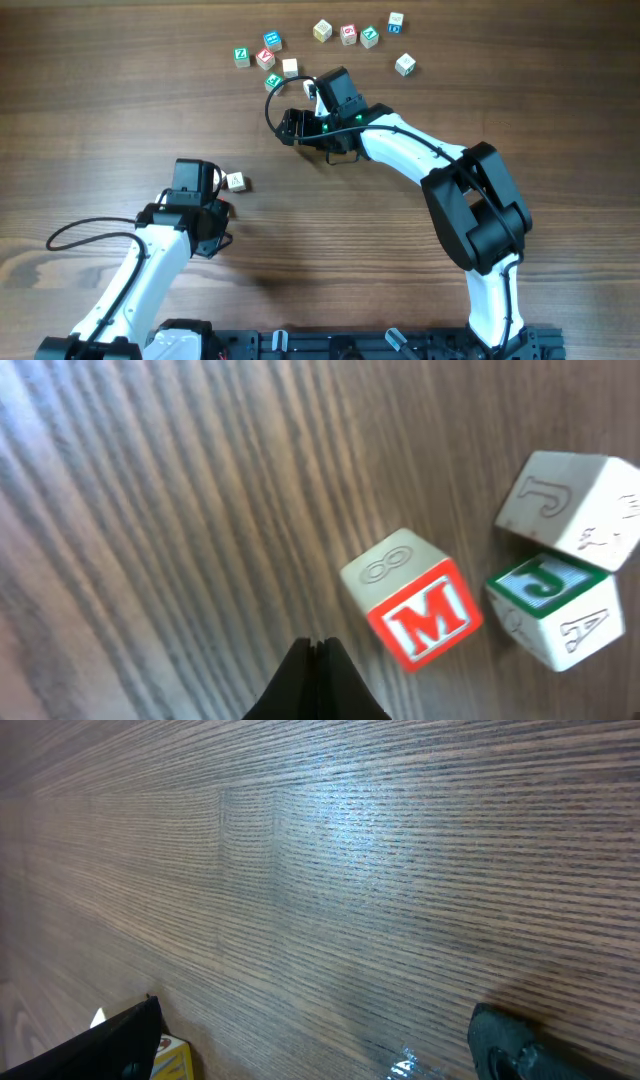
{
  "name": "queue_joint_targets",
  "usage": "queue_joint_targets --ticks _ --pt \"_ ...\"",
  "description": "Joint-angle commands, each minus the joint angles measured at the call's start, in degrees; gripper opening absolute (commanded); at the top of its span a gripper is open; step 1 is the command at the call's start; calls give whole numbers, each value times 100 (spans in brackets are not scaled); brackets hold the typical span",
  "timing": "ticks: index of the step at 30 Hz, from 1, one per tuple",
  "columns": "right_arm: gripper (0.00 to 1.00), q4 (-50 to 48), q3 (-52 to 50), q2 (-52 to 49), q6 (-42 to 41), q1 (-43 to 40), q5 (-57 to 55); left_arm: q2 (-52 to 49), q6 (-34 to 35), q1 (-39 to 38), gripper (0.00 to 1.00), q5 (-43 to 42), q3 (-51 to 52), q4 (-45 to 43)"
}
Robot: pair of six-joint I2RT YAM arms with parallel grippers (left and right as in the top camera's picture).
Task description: Form a circle
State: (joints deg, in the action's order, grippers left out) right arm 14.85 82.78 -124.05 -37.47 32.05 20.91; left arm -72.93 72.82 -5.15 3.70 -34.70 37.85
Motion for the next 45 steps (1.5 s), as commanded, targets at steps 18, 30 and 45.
queue_joint_targets --ticks 18,30,45 --pt "99 278 -289 -402 -7 -101 -564 -562 151 363 4 350 20 -361" --pt "100 319 -289 -402 -4 -105 -546 -562 -195 608 4 -518 20 -293" --pt "99 297 -289 -402 -4 -105 -546 -562 -205 737 4 -466 20 -730"
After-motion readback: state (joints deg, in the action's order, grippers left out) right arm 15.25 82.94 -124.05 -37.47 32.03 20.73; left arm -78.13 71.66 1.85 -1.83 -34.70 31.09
